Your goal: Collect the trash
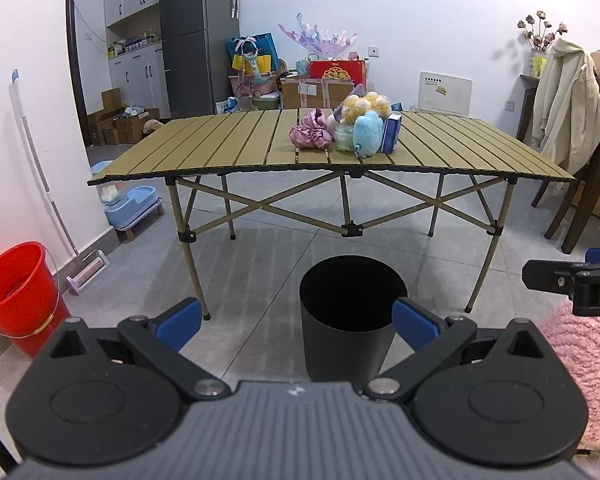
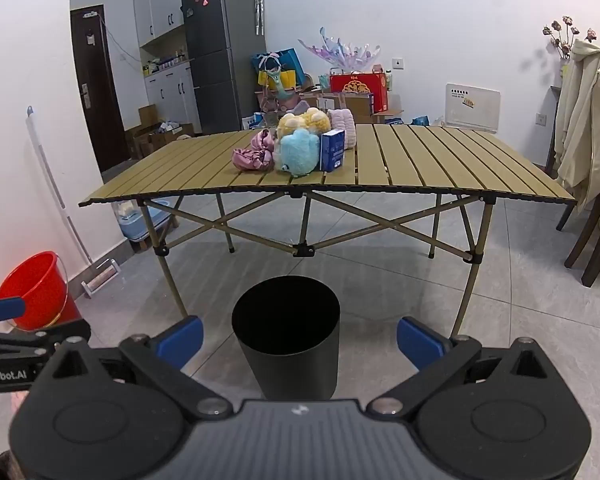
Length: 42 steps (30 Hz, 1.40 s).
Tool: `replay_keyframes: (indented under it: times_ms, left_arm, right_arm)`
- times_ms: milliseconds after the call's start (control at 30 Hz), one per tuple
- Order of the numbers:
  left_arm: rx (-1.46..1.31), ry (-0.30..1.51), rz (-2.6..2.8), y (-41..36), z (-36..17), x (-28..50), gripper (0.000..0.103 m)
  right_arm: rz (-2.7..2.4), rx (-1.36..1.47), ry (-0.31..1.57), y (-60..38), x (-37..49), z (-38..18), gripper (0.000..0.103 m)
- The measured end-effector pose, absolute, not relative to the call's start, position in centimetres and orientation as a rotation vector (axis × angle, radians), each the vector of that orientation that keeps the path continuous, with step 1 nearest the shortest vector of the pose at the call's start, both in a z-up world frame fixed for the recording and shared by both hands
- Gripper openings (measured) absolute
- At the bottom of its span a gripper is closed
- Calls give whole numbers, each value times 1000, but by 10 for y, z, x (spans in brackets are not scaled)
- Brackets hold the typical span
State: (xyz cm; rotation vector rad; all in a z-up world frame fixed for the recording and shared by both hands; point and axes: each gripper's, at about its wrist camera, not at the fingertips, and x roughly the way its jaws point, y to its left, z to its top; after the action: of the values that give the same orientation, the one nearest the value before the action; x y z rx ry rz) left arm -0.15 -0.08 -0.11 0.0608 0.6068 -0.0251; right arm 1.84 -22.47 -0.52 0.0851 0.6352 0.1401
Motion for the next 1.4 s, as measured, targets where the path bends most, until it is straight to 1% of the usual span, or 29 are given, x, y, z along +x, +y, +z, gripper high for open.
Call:
replay_keyframes:
  times_ms: [1400]
  left_arm:
    - [59, 606, -26, 0, 1, -2, 103]
  right_arm:
    - [142, 89, 626, -225, 19, -3, 103]
